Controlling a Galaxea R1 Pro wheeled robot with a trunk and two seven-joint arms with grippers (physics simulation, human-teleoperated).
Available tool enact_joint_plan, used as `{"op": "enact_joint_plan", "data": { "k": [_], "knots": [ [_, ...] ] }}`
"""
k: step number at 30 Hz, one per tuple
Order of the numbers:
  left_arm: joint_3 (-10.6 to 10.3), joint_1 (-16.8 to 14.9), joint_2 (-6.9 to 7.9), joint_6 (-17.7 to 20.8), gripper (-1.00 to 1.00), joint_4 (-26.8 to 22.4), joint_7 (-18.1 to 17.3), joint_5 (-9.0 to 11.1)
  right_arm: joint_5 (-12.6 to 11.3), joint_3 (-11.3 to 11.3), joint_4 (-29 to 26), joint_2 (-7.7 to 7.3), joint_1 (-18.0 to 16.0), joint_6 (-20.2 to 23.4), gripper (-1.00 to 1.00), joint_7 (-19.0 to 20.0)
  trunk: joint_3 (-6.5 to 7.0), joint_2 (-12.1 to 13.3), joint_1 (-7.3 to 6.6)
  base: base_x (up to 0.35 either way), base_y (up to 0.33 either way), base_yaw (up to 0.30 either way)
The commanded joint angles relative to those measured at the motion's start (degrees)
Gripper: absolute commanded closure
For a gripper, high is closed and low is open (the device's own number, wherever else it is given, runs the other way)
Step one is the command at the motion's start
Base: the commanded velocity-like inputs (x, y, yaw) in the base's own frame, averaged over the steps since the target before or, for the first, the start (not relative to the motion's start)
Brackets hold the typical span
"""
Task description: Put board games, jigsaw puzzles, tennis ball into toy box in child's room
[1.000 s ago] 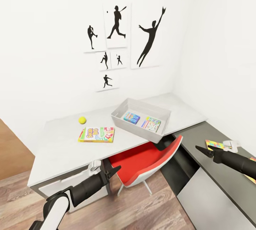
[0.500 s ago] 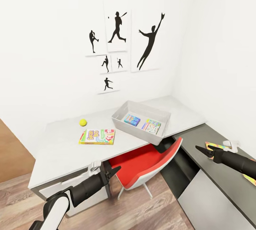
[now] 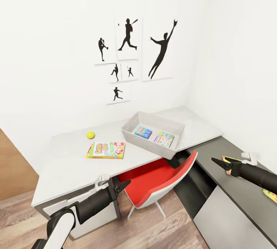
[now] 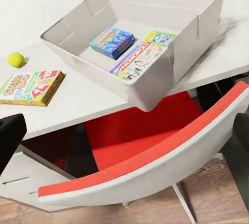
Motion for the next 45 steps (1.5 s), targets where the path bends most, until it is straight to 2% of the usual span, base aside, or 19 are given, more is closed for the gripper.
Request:
{"op": "enact_joint_plan", "data": {
  "k": [1,10,28,45],
  "knots": [
    [0.00,-0.05,0.03,0.21,-1.00,-0.02,0.00,0.13,0.58,-0.09,-0.06,0.01,-0.07,0.31,-1.00,0.60,-0.02,-0.12,0.04,0.000,0.004,0.000],
    [0.05,-0.05,0.03,0.21,-1.00,-0.02,0.12,-0.32,0.58,-0.29,-0.06,0.01,-0.04,0.12,-1.00,0.65,0.60,-0.12,0.04,0.000,0.002,0.000],
    [0.06,-0.05,0.03,0.21,-1.00,0.39,0.23,-0.54,0.29,-0.50,-0.01,0.25,0.15,-2.45,-1.00,1.05,0.82,-0.12,0.04,0.000,0.028,0.000],
    [0.05,-0.05,0.01,0.21,-1.00,0.58,0.20,-0.56,-0.26,-0.95,-0.06,0.55,0.17,-2.74,-1.00,1.58,0.76,-0.12,0.04,0.000,0.214,0.030]
  ]
}}
